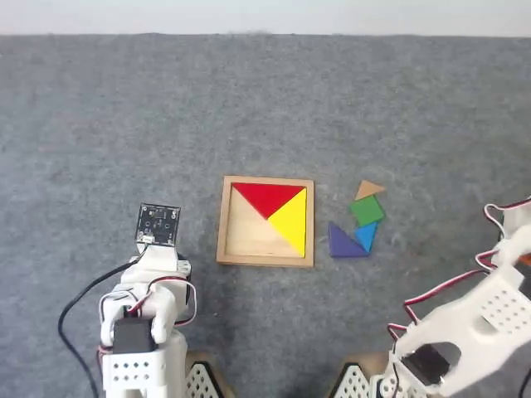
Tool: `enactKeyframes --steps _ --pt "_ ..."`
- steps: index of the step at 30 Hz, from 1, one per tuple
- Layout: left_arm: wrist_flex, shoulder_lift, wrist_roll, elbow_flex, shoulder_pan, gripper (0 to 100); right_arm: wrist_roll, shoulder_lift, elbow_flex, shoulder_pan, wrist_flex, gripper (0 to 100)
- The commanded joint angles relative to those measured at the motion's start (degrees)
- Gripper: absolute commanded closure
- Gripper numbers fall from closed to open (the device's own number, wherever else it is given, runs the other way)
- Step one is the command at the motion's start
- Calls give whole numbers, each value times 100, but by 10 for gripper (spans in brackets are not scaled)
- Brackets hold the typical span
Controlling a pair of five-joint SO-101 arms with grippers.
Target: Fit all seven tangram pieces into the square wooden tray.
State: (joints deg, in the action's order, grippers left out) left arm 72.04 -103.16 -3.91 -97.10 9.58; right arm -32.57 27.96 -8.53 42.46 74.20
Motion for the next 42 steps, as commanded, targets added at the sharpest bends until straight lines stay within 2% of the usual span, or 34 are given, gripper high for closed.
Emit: enactKeyframes --steps 1,9,18,31,35,42 --pt "18 -97 -9 57 -26 979 -624 -444 -255 31 57 746" --pt "18 -97 -9 57 -26 979 -1090 -444 -281 145 462 727" --pt "18 -97 -9 57 -26 979 -721 127 -220 224 -22 727" --pt "18 -97 -9 57 -26 979 -677 497 -220 224 -136 729" --pt "18 -97 -9 57 -26 979 -624 514 -220 215 -119 797" --pt "18 -97 -9 57 -26 979 -88 479 -229 145 -127 913"
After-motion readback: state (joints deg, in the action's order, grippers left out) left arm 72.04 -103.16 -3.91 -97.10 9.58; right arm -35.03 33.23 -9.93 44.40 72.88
